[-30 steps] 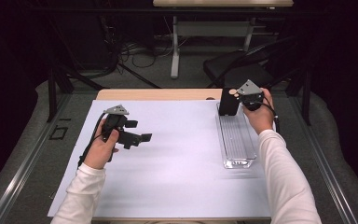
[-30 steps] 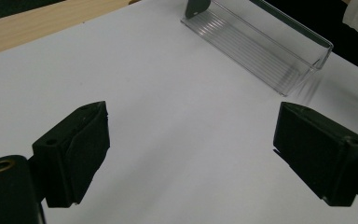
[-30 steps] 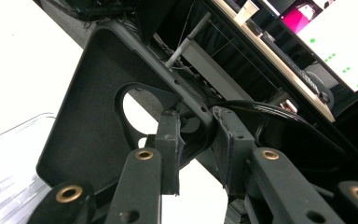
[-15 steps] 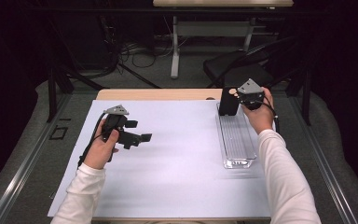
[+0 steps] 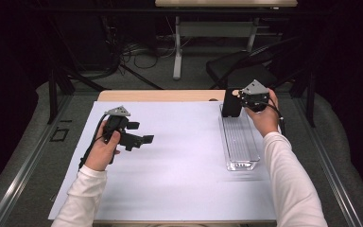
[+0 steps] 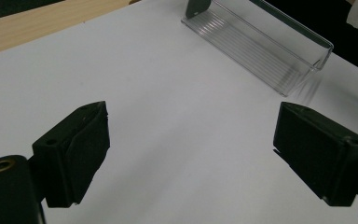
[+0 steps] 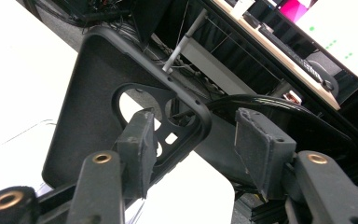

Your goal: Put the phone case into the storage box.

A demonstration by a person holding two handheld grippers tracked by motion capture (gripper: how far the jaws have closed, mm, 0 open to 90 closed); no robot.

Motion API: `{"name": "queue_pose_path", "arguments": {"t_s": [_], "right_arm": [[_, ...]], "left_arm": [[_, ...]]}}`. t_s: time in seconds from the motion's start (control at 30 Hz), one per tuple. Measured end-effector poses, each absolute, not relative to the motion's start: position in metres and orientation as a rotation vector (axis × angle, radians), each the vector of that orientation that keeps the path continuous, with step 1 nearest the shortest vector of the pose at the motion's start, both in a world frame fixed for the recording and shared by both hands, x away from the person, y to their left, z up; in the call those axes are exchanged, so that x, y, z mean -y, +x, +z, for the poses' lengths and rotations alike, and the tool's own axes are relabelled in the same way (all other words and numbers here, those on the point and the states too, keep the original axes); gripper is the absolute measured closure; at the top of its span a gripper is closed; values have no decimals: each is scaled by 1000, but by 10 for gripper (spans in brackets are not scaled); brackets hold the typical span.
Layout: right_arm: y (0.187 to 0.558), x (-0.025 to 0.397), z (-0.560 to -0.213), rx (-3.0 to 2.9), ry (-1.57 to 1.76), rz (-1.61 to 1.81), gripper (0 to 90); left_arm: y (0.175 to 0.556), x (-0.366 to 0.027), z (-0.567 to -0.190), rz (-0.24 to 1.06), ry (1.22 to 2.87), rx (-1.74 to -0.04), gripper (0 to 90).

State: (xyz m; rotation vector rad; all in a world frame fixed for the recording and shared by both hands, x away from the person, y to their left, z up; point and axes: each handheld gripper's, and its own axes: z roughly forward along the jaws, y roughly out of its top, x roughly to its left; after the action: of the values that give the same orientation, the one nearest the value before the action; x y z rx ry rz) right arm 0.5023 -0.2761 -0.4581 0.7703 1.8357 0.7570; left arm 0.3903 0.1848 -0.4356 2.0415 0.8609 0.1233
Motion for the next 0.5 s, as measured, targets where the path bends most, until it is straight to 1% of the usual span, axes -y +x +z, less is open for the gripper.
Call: {"name": "queue_pose_path", "arguments": {"t_s": [0.33, 0.5], "right_arm": [[497, 270, -455, -1837, 760, 763, 413], [494, 267, -453, -1846, 768, 761, 408]], "left_arm": [[393, -186, -435, 115, 2035, -857, 109], [394, -186, -434, 109, 2031, -857, 110]]}}
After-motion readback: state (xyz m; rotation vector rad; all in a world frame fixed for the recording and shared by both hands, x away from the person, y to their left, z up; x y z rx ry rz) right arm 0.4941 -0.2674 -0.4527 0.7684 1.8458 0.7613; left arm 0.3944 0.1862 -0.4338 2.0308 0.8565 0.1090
